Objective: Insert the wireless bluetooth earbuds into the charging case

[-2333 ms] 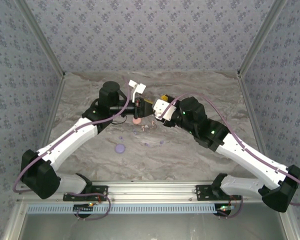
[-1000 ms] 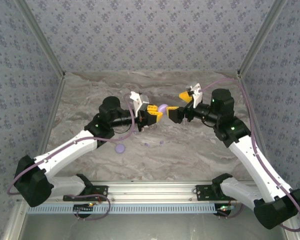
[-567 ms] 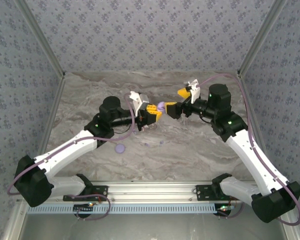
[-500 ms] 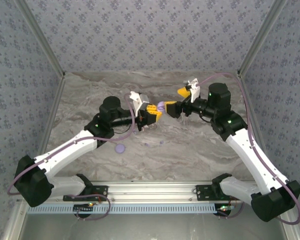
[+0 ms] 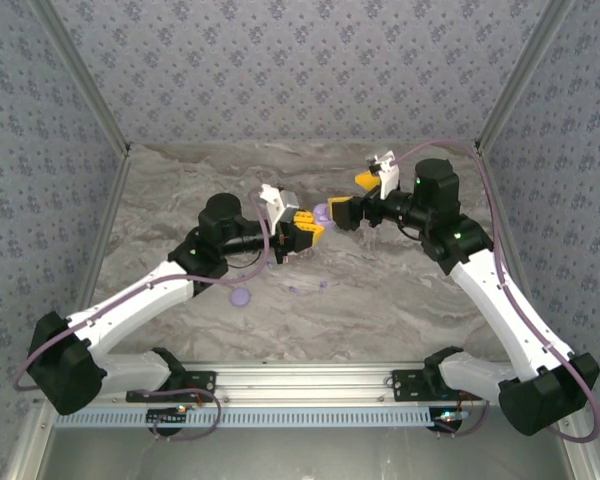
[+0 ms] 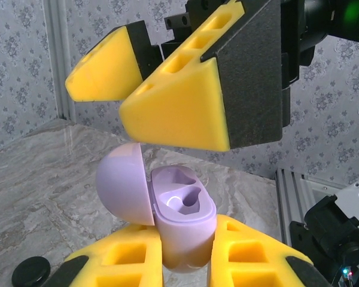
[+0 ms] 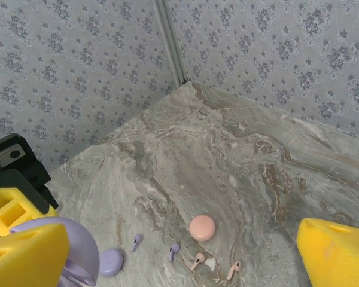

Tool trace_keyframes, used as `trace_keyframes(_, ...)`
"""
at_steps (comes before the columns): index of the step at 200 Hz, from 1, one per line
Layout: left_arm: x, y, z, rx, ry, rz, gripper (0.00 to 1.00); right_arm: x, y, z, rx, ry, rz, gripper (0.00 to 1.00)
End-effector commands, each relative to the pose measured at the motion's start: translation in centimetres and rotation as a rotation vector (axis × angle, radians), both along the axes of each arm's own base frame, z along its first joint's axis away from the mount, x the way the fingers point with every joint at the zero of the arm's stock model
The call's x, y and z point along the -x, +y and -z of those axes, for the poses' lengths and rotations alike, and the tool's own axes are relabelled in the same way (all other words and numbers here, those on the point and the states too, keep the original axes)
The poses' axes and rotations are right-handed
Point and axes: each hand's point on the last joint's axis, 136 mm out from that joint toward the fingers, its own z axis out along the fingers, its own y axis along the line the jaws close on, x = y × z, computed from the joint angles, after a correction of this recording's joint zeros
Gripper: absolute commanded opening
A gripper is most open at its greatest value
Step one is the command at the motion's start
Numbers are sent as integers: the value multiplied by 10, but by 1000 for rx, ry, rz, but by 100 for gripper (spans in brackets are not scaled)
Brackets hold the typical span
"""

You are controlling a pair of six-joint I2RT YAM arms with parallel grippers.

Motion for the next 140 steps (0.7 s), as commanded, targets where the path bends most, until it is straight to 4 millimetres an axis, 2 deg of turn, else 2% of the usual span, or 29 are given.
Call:
trace_keyframes(1, 7, 6, -14, 24, -64, -8, 0, 2, -7, -14, -18, -2, 26, 100)
trace_keyframes(40, -8, 23, -3, 13, -83, -158, 0, 1, -24, -15, -38, 45, 115, 100)
trace_keyframes(60, -13, 35, 5, 4, -91, -232, 0, -2, -33, -8, -58, 105, 168, 100)
trace_keyframes(97, -13, 55, 19, 6, -101, -314, 0, -7, -43, 36, -95, 283, 243, 100)
trace_keyframes(119, -16, 70, 24, 33, -87, -355, 0, -7, -45, 73, -56, 411, 272, 100)
trace_keyframes(140, -18, 84, 25, 61, -78, -392, 0, 0, -41, 108, 28, 512, 295, 95)
